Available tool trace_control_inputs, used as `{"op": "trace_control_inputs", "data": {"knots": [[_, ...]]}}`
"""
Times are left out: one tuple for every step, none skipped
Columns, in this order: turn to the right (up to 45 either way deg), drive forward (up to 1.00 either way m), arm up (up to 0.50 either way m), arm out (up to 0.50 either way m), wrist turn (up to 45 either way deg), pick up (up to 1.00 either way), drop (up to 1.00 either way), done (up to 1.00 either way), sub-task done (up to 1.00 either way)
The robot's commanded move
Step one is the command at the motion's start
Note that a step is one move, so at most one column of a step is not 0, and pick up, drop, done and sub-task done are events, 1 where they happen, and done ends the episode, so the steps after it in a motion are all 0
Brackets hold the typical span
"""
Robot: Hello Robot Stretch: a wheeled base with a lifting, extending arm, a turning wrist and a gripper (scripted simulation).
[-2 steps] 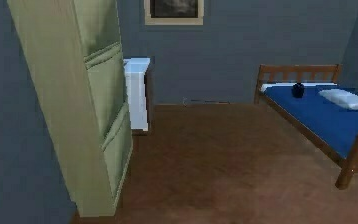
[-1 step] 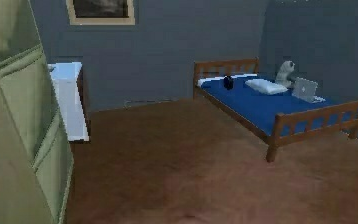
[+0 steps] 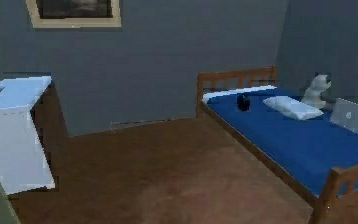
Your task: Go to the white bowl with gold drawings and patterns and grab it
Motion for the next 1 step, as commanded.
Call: {"op": "trace_control_inputs", "data": {"knots": [[-18.0,0.0,0.0,0.0,0.0,0.0,0.0,0.0,0.0]]}}
